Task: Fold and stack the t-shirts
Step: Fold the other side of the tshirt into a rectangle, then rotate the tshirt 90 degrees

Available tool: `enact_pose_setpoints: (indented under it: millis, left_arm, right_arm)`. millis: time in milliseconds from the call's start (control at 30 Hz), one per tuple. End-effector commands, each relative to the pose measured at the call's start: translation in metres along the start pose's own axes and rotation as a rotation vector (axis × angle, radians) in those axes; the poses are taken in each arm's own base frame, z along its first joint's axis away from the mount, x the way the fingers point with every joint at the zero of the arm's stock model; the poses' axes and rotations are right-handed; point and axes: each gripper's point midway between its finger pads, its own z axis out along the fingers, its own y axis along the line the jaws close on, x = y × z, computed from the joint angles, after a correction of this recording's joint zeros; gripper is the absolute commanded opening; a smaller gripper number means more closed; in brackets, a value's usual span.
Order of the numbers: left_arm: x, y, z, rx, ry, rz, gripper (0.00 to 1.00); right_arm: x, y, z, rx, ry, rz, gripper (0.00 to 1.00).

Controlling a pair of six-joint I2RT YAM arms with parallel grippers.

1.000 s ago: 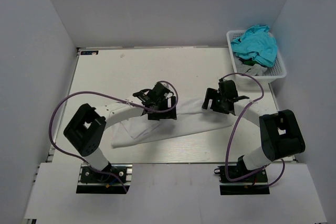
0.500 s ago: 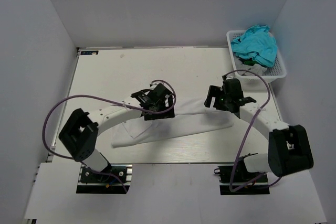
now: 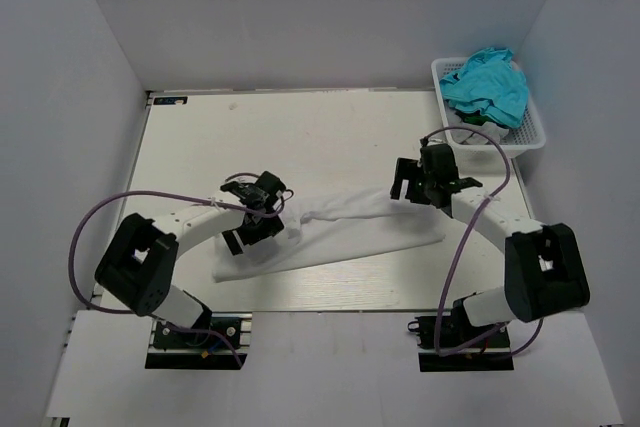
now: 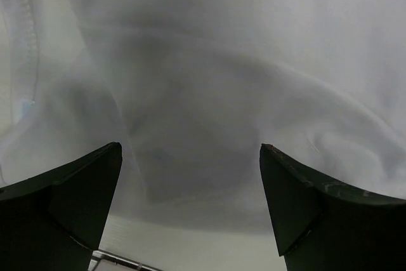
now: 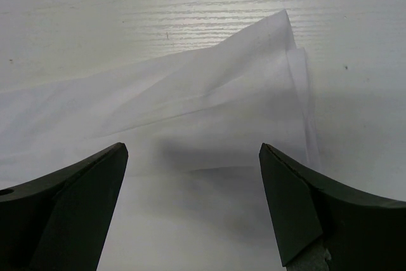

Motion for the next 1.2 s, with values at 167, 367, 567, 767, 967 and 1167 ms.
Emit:
enact_pose_setpoints:
  millis: [167, 367, 567, 767, 967, 1167]
  left_arm:
    - [-0.017, 0.002, 0.033, -0.035, 0.048, -0.166, 1.00]
    - [-0.037, 0.006, 0.067, -0.124, 0.094, -0.206, 1.00]
    - [-0.121, -0.065, 0.114, -0.092, 0.052, -0.141, 1.00]
    - [-0.215, -0.173, 0.154, 0.099, -0.081, 0.115, 1.00]
    - [-0.278, -0.292, 0.106, 0.659, -0.365, 0.338, 1.00]
    - [-0.306, -0.319, 0.068, 0.756, -0.473, 0.308, 1.00]
  right_arm:
    - [0.014, 0.008, 0.034, 0.023, 0.121, -0.045, 0.90]
    - [0.079, -0.010, 0.019, 0.110, 0.342, -0.035, 0.90]
    - [0.128, 0.028, -0.032, -0.049, 0.529, -0.113, 0.90]
    - [0.183, 0.091, -0.069, -0.374, 0.754, -0.375, 0.90]
    - [0.213, 0.134, -0.088, -0.562, 0.823, -0.709, 0.85]
    - [0.178, 0.210, -0.104, -0.836, 0.650, -0.685, 0.90]
